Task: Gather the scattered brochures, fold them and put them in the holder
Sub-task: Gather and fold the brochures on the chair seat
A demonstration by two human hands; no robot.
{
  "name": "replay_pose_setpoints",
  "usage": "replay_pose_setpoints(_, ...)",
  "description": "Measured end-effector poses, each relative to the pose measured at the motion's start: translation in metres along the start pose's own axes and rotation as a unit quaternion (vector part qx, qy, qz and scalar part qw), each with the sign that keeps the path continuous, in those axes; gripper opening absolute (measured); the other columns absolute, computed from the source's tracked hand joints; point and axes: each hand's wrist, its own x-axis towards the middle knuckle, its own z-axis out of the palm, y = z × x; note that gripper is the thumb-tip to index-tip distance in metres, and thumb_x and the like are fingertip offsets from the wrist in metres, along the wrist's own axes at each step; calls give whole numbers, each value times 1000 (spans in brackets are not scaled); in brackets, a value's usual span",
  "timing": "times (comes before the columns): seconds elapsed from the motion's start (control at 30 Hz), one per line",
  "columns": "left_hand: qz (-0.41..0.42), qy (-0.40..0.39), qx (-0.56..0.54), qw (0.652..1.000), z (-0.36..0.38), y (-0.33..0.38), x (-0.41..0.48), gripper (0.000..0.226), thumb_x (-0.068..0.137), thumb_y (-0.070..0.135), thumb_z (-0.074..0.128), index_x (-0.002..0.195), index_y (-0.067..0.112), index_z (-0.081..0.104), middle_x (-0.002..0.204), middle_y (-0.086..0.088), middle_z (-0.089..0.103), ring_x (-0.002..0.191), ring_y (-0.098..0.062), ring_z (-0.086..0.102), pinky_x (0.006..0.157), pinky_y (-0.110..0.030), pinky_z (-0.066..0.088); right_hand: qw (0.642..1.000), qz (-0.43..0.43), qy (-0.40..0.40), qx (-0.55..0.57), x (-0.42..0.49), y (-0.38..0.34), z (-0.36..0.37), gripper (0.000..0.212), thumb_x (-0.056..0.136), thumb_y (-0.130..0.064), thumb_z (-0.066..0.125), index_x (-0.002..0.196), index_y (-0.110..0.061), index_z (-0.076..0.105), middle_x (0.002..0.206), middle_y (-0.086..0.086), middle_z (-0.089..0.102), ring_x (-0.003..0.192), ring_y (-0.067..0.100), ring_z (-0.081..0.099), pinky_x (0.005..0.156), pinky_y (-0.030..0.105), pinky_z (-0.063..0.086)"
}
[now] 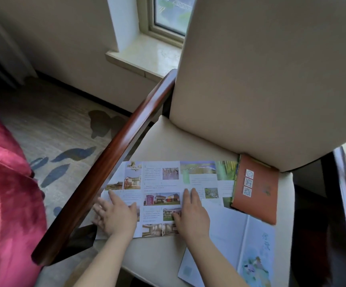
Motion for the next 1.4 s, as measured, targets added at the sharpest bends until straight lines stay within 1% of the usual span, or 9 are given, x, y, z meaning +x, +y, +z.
replay_pose_setpoints(0.23, -47, 18, -73, 996, 0, 8, 0, 79, 78, 30, 74, 138, 6, 29, 131, -23, 50, 121, -42, 47, 95, -49, 43, 1000, 2, 9, 16, 3, 2, 2, 80, 94, -43, 54, 155, -16, 10, 164, 7, 6, 147, 20, 26, 98, 32, 46)
replay_pose_setpoints(0.4, 27, 35, -31, 999, 2, 25, -23, 54, 87, 23, 62, 134, 14, 38, 117, -11, 63, 104, -33, 62, 85, -44, 52, 997, 3, 3, 73, 1, 3, 0, 75, 93, -36, 50, 155, -17, 12, 164, 6, 4, 145, 20, 29, 97, 32, 47)
replay_pose_setpoints(0.6, 133, 88, -64, 985, 14, 65, -68, 63, 85, 8, 52, 143, 25, 36, 126, 0, 62, 113, -24, 58, 90, -38, 45, 963, 25, 43, 264, -3, 0, -20, 54, 96, -45, 46, 144, -20, 41, 156, -1, 29, 143, 13, 32, 104, 32, 39)
replay_pose_setpoints(0.73, 133, 51, -243, 959, 20, 74, -68, 57, 87, -3, 45, 141, 14, 40, 131, -14, 51, 116, -32, 53, 89, -41, 48, 936, 29, 65, 345, -4, -2, -35, 43, 95, -40, 49, 134, -23, 50, 141, -6, 45, 125, 10, 49, 89, 24, 40)
replay_pose_setpoints(0.93, 99, -53, -275, 955, 28, 61, -47, 28, 96, 1, 38, 120, 4, 53, 91, -15, 55, 63, -28, 54, 63, -37, 50, 944, 51, 7, 327, 0, 10, -33, 35, 96, -35, 49, 129, -23, 53, 135, -1, 50, 118, 16, 55, 90, 30, 43)
replay_pose_setpoints(1.1, 2, 5, -138, 990, 27, 46, -26, 52, 74, 15, 76, 119, 2, 53, 122, -24, 53, 113, -41, 52, 92, -41, 44, 945, 64, -12, 320, -7, 25, -23, 34, 94, -30, 50, 127, -21, 56, 130, 0, 54, 114, 16, 56, 92, 31, 45)
replay_pose_setpoints(1.17, -22, -31, -200, 979, 25, 48, -23, 58, 70, 19, 80, 119, 2, 54, 121, -21, 59, 110, -37, 57, 88, -39, 46, 945, 66, -10, 321, -9, 29, -21, 33, 94, -30, 50, 125, -21, 57, 128, 0, 55, 113, 16, 56, 92, 31, 45)
replay_pose_setpoints(1.23, -23, -48, -257, 965, 21, 51, -22, 40, 71, 18, 79, 105, 5, 64, 108, -16, 69, 97, -32, 65, 80, -35, 49, 943, 68, -7, 326, -10, 32, -21, 31, 94, -27, 49, 124, -20, 58, 127, 0, 55, 112, 16, 57, 93, 32, 46)
replay_pose_setpoints(1.4, 103, 0, -239, 965, -7, 57, -42, 11, 84, 12, 64, 95, 10, 64, 94, -10, 70, 86, -28, 61, 69, -34, 44, 923, 99, 14, 372, -6, 39, -31, 29, 96, -25, 49, 122, -18, 60, 125, 1, 59, 115, 16, 57, 95, 33, 46)
